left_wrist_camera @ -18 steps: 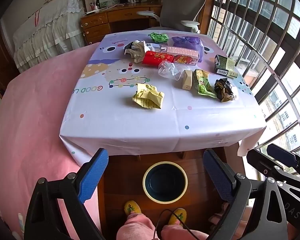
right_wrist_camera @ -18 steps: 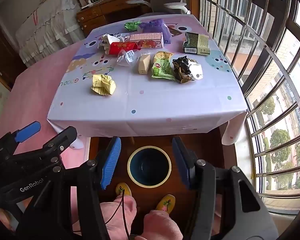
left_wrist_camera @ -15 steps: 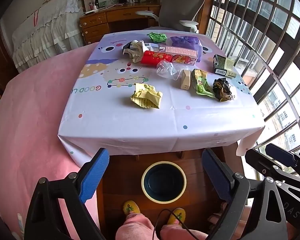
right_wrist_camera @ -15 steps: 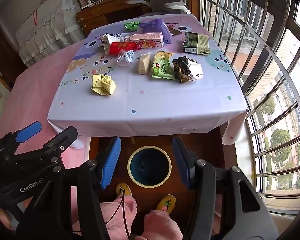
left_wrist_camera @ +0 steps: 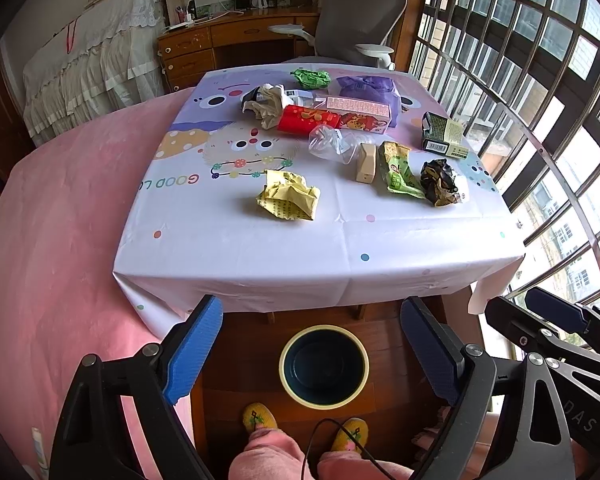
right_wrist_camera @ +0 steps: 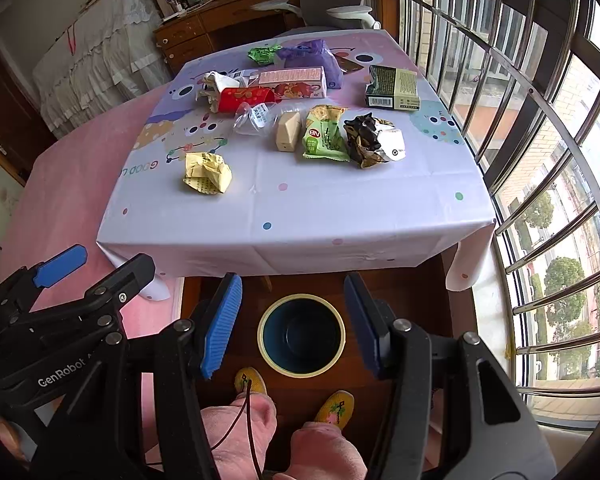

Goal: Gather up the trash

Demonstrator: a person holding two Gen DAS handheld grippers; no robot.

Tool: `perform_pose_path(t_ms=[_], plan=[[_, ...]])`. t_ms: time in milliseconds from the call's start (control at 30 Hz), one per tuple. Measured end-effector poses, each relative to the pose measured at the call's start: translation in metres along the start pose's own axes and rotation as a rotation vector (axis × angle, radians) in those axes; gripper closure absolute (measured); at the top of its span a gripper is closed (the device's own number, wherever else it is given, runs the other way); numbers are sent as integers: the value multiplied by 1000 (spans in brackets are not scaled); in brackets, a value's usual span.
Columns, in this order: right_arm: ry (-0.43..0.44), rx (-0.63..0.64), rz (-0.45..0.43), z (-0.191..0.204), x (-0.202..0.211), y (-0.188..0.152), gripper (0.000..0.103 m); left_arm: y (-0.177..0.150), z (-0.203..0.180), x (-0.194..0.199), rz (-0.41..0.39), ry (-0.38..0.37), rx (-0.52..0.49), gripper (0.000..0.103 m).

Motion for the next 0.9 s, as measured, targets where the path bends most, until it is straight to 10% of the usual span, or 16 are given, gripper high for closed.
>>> perform_pose_path(t_ms=[900], plan=[[11, -3, -5, -8, -1, -1, 52, 1, 1, 2, 2, -2, 0, 11]])
Point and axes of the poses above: each gripper's, at about its wrist camera, not at the fingertips, and x roughly against the way its jaws point, z to its left, y to its top, the point moved 1 cm from there along -x, roughly the way its jaws point, and after that the axes turned 7 degrees about y, right-handed, at the moved point
